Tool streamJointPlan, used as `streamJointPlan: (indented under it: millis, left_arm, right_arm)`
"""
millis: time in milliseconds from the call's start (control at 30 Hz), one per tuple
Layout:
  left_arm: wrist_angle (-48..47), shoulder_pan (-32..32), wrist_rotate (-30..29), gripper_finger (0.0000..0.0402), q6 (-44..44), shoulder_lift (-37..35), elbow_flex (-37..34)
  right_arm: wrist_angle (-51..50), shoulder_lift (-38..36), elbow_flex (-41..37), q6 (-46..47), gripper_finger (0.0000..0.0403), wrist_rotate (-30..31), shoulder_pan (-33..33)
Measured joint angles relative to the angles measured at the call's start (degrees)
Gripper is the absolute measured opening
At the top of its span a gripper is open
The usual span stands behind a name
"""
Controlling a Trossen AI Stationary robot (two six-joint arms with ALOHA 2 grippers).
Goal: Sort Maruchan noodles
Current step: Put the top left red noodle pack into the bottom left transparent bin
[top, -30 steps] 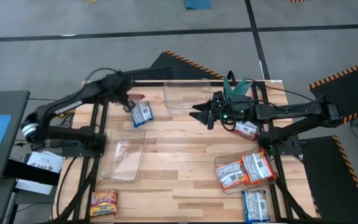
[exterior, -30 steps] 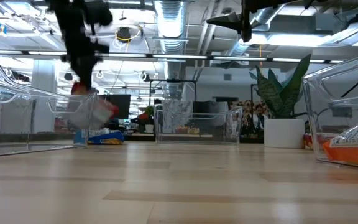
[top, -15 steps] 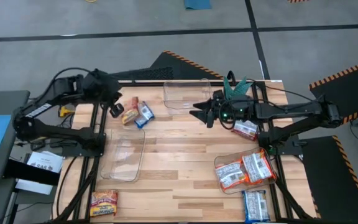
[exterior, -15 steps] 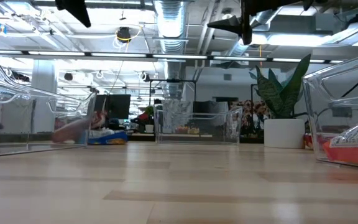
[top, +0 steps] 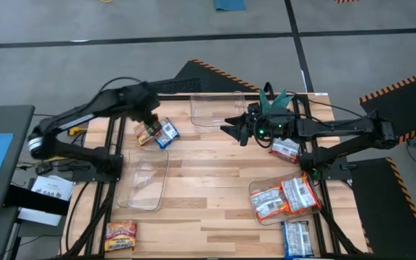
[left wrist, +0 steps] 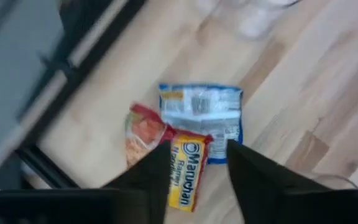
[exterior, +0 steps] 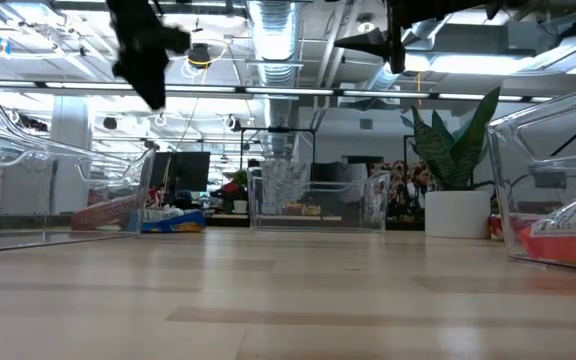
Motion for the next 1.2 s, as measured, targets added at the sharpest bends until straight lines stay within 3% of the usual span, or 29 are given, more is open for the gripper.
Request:
streamJointPlan:
  millis: [200,267,333,467,767,967,1200]
  left_arm:
    - [-0.57,1.41,7.28,0.0248,-10.69,12.73,-0.02]
    - [-0.51,0.23,6.24,0.0266,-14.24,15.99,-0.02]
    - [0.0,-1.62,1.37,0.0275,-18.6,18.6,-0.02]
    - [0.89,-5.28,-9.9,0.0275,-30.99,20.95,-1.36]
    - [10.88,-7.52,-10.35,0.0266,-47.35,21.07,-12.87]
    - [17.74,-6.44,-14.84,0.0254,-51.39,20.91,-17.35]
    - [20.65,-6.23,-20.1,0.022,-54.68,21.01,-17.7]
  right_arm:
    - [0.01,0.01,0.0,0.61,0.0324,-0.1,0.11]
    - [0.0,0.01,0.0,0.92,0.0324,-0.15,0.11]
    - [0.0,0.01,0.0,1.03,0.0324,-0.13,0.11]
    - [-0.73,0.01,0.0,1.02,0.0324,-0.13,0.11]
    - [-3.72,0.0,0.0,0.94,0.0324,-0.13,0.11]
    - [-4.59,0.01,0.0,0.85,0.0324,-0.89,0.13]
    - [-4.57,0.01,0.0,1.01,0.0324,-1.07,0.13]
